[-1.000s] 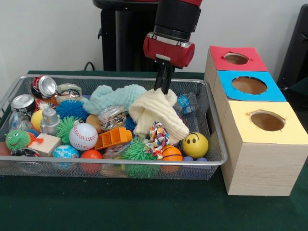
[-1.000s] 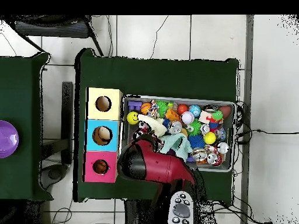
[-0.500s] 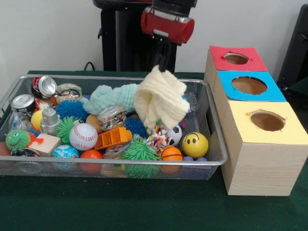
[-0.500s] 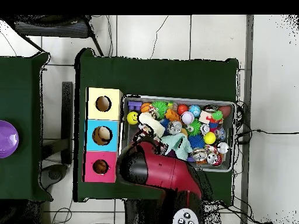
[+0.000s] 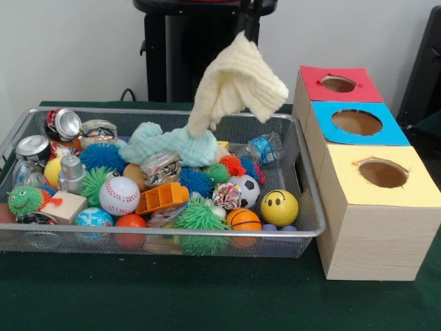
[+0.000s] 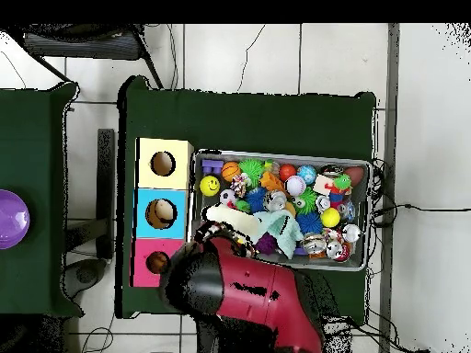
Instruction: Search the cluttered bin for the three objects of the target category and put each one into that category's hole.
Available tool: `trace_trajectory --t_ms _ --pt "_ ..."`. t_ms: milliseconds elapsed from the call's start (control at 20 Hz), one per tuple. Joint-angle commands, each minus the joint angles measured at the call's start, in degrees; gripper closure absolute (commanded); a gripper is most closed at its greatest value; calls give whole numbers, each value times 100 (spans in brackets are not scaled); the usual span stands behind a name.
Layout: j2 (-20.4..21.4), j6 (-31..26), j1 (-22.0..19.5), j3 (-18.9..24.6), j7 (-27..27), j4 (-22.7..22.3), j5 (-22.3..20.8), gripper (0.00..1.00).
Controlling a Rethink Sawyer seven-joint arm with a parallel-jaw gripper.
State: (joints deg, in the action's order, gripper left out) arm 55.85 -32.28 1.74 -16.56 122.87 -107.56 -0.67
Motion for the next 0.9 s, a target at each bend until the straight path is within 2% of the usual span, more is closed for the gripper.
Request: trace_trajectory --t_ms 50,250,400,500,650,900 --pt "647 -1187 183 -57 392 363 -138 100" --pt "868 -1512 320 -112 476 450 -173 100" --pt "888 -1445 341 -58 530 432 -136 100" --pt "787 -1098 198 109 465 258 -4 100" --pt "572 -144 -124 351 372 -251 145 100" --pt "263 797 -456 692 372 -585 185 100"
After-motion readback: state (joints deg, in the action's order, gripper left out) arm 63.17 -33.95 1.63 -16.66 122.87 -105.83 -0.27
